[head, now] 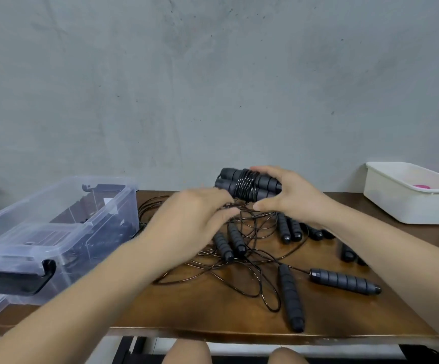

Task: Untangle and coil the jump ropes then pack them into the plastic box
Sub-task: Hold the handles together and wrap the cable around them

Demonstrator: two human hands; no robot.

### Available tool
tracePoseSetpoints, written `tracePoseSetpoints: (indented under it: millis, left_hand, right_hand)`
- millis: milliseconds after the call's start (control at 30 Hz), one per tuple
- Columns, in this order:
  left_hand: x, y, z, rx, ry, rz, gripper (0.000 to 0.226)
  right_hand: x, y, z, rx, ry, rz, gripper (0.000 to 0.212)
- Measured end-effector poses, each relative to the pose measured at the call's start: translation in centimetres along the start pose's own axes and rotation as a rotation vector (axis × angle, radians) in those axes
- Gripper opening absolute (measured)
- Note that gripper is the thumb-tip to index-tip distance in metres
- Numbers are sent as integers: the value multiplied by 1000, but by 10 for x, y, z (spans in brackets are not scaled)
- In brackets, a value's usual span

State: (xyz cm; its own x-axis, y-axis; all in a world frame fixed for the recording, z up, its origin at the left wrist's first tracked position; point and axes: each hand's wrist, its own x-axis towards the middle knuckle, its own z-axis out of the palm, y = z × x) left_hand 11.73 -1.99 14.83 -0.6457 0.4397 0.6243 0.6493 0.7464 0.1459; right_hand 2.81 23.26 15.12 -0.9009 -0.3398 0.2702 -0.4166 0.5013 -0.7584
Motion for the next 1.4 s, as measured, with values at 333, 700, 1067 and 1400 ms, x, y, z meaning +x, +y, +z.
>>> tracePoseSetpoints:
  millis: [333,700,1067,1400]
  left_hand:
    - [44,-27,-25,-301,-48,-129,8]
    - [28,-43,16,-750,-286,-297,21]
    - [-36,-13,65,-318,-287,-296,33]
    - [-16,3,24,183,-275,-156,33]
  right_hand:
    - [-36,-32,33,-28,-351,73,58]
    - [-65,-61,15,204,-567,6,49]
    - [-59,-51,16,355,-201,-40,50]
    - [-39,-30,29,-125,57,38,49]
